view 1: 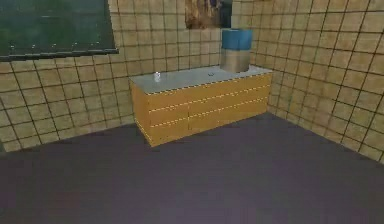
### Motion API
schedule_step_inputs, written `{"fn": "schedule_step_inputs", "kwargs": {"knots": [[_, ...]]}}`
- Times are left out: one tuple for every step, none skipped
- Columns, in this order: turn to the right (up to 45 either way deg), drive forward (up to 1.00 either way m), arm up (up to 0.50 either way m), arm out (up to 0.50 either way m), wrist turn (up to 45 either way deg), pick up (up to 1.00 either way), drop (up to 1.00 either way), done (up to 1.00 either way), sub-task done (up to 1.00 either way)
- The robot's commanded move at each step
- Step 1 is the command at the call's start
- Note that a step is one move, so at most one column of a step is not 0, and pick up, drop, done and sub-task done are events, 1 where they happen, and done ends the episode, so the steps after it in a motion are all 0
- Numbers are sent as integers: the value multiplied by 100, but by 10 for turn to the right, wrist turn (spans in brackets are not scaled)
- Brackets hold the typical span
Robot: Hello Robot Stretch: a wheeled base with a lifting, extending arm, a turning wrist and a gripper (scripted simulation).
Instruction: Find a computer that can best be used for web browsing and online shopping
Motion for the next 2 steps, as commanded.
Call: {"fn": "schedule_step_inputs", "kwargs": {"knots": [[450,0,0,0,0,0,0,0,0],[150,0,0,0,0,0,0,0,0]]}}
